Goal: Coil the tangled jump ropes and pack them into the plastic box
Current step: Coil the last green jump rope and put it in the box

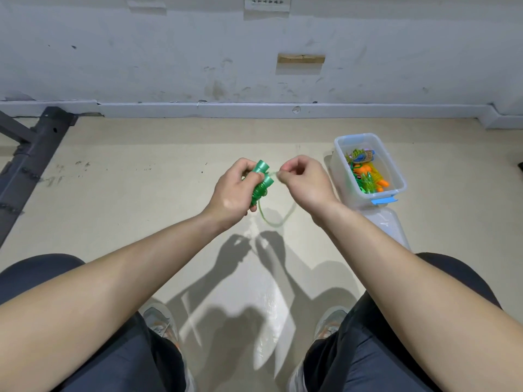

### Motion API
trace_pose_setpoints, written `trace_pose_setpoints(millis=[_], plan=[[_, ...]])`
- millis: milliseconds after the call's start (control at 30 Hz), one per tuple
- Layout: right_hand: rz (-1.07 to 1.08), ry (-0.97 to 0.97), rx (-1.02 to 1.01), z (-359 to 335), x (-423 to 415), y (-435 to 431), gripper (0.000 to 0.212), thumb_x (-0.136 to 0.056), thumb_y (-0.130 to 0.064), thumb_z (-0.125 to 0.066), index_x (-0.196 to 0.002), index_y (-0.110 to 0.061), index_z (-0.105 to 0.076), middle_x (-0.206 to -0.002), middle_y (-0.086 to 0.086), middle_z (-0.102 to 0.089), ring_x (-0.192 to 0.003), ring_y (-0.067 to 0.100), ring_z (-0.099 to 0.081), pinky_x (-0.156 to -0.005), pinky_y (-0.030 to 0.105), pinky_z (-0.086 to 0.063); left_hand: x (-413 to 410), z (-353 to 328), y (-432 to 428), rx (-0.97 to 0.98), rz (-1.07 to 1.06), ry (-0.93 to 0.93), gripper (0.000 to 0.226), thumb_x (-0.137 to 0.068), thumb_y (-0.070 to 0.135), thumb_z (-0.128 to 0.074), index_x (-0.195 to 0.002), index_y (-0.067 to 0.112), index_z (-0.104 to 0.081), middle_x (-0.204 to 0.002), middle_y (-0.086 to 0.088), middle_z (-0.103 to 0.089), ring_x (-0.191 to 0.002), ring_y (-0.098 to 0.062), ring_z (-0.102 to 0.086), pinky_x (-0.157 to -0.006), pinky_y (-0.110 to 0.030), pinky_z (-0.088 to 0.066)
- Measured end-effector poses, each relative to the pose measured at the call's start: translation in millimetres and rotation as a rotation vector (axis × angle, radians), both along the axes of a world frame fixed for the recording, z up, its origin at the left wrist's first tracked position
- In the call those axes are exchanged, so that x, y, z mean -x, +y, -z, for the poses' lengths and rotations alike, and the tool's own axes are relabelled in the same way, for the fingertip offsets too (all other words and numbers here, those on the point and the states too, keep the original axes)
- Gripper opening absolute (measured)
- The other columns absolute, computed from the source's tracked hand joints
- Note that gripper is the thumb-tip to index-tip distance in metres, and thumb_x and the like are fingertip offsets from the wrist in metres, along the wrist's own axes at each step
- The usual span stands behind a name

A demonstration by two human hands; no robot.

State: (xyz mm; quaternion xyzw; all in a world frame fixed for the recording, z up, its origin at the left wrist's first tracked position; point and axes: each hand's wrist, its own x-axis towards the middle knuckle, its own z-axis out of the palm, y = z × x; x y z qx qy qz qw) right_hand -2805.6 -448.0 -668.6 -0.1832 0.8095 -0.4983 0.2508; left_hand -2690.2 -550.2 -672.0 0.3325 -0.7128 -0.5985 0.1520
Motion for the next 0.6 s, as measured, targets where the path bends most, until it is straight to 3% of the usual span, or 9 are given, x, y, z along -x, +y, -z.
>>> trace_pose_setpoints(millis=[100, 133, 267, 367, 600], plan=[[-0.052, 0.290, -0.033, -9.2, -7.9, 0.0, 0.009, -0.086, -0.022, -0.062, -0.088, -0.029, -0.059, -0.089, -0.004, -0.062, -0.086, 0.015, -0.058, -0.077, 0.030, -0.044, 2.5, -0.1, -3.2, -0.047, -0.039, -0.010, 0.008, -0.099, 0.022, -0.049, -0.093, 0.023, -0.054, -0.078, 0.000, -0.064, -0.049, -0.021, -0.052, -0.044, -0.025, -0.036], [-0.106, 0.258, -0.031, -12.8, -10.5, 0.5, 0.003, -0.088, -0.025, -0.062, -0.090, -0.025, -0.061, -0.088, -0.002, -0.064, -0.083, 0.016, -0.060, -0.074, 0.029, -0.046, 2.9, -0.2, -3.9, -0.057, -0.040, -0.001, 0.007, -0.099, 0.022, -0.049, -0.094, 0.023, -0.054, -0.082, -0.003, -0.063, -0.049, -0.021, -0.053, -0.045, -0.026, -0.037], [-0.261, -0.172, -0.079, -14.9, -17.6, 2.8, 0.039, -0.096, -0.045, -0.061, -0.104, -0.007, -0.062, -0.083, 0.001, -0.068, -0.065, 0.015, -0.061, -0.064, 0.030, -0.050, 1.1, -2.8, -2.6, -0.081, -0.009, 0.040, 0.024, -0.099, 0.019, -0.047, -0.115, 0.033, -0.057, -0.089, -0.002, -0.061, -0.053, -0.021, -0.054, -0.048, -0.029, -0.040], [-0.284, -0.298, 0.044, -11.2, -12.5, 4.8, 0.031, -0.099, -0.035, -0.062, -0.104, -0.004, -0.063, -0.081, 0.007, -0.066, -0.064, 0.018, -0.058, -0.061, 0.031, -0.050, -1.3, -8.5, -2.1, -0.076, 0.037, 0.042, 0.036, -0.097, 0.017, -0.047, -0.121, 0.040, -0.062, -0.085, 0.000, -0.060, -0.054, -0.021, -0.055, -0.047, -0.027, -0.041], [-0.244, -0.145, 0.084, -10.4, -17.2, 0.7, 0.022, -0.094, -0.030, -0.062, -0.082, -0.012, -0.063, -0.066, 0.003, -0.065, -0.060, 0.015, -0.054, -0.057, 0.033, -0.046, -0.5, -14.2, -7.6, -0.117, 0.091, 0.040, 0.022, -0.096, 0.014, -0.043, -0.104, 0.027, -0.060, -0.067, -0.007, -0.061, -0.047, -0.026, -0.050, -0.045, -0.027, -0.037]])
